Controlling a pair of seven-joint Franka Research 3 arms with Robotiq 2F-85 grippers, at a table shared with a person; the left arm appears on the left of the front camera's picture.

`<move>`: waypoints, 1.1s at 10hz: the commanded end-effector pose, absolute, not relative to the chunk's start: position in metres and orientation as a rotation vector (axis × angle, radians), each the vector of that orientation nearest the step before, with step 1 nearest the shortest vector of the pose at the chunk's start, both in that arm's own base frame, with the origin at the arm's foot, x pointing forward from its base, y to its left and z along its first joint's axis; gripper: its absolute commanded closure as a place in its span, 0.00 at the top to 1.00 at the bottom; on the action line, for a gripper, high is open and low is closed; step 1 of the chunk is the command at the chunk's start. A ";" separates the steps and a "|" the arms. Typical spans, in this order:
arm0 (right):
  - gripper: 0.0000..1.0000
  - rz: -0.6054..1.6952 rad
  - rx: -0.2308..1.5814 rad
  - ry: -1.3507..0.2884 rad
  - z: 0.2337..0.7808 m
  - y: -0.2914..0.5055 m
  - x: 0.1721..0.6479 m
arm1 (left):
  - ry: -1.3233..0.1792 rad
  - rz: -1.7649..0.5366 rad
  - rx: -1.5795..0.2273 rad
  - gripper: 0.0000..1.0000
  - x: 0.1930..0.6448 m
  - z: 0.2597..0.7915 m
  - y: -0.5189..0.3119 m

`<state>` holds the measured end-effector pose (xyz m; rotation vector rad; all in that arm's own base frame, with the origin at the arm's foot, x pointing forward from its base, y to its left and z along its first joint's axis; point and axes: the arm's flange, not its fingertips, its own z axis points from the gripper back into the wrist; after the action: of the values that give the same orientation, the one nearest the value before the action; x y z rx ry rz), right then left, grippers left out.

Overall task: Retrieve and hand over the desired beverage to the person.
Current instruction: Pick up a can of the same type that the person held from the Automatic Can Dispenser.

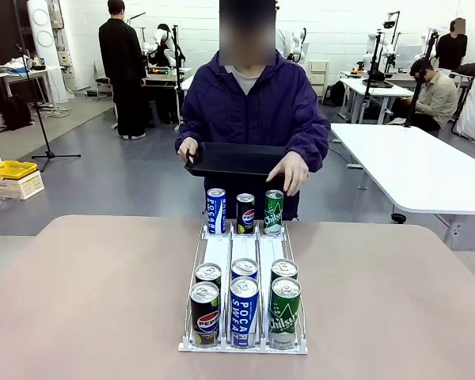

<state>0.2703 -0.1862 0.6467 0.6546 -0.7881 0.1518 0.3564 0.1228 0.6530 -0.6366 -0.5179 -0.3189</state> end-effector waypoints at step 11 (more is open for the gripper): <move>1.00 0.170 0.677 -0.804 0.648 -0.187 0.273 | -0.520 -0.335 -0.644 1.00 0.358 0.655 0.125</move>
<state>0.2704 -0.1860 0.6468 0.6542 -0.7880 0.1522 0.3564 0.1228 0.6530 -0.6366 -0.5179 -0.3189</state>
